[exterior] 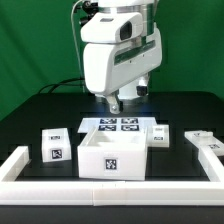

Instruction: Assemble cabinet

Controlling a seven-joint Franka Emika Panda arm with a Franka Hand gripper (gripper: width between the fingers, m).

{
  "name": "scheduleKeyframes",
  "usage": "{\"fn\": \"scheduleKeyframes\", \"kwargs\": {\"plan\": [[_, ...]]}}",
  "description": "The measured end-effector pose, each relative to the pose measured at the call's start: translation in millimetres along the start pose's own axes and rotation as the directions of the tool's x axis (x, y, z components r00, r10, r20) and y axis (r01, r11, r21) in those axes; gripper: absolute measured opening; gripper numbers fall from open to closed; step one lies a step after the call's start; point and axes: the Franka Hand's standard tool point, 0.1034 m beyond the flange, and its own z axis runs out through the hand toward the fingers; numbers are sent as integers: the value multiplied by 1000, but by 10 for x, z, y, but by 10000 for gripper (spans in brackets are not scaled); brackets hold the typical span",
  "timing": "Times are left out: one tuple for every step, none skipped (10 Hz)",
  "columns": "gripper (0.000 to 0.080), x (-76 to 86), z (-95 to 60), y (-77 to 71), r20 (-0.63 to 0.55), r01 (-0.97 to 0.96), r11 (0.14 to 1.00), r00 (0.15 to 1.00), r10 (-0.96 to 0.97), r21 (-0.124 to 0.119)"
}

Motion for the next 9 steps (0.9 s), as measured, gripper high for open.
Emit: {"fn": "scheduleKeyframes", "kwargs": {"plan": [[798, 2, -3, -3, -8, 0, 1000, 1000, 0, 7], [798, 2, -4, -2, -8, 1, 1000, 1000, 0, 7], [798, 1, -4, -1, -8, 0, 1000, 1000, 0, 7], [798, -1, 4, -4, -7, 0, 1000, 1000, 0, 8], [798, -3, 10, -6, -7, 0, 1000, 1000, 0, 9], [798, -4, 14, -9, -6, 0, 1000, 1000, 0, 9], [798, -36, 30, -3, -16, 57, 998, 998, -57, -10], [798, -219, 98, -76, -29, 166, 985, 985, -167, -56], [798, -357, 167, -164, -30, 232, 970, 972, -234, -78]]}}
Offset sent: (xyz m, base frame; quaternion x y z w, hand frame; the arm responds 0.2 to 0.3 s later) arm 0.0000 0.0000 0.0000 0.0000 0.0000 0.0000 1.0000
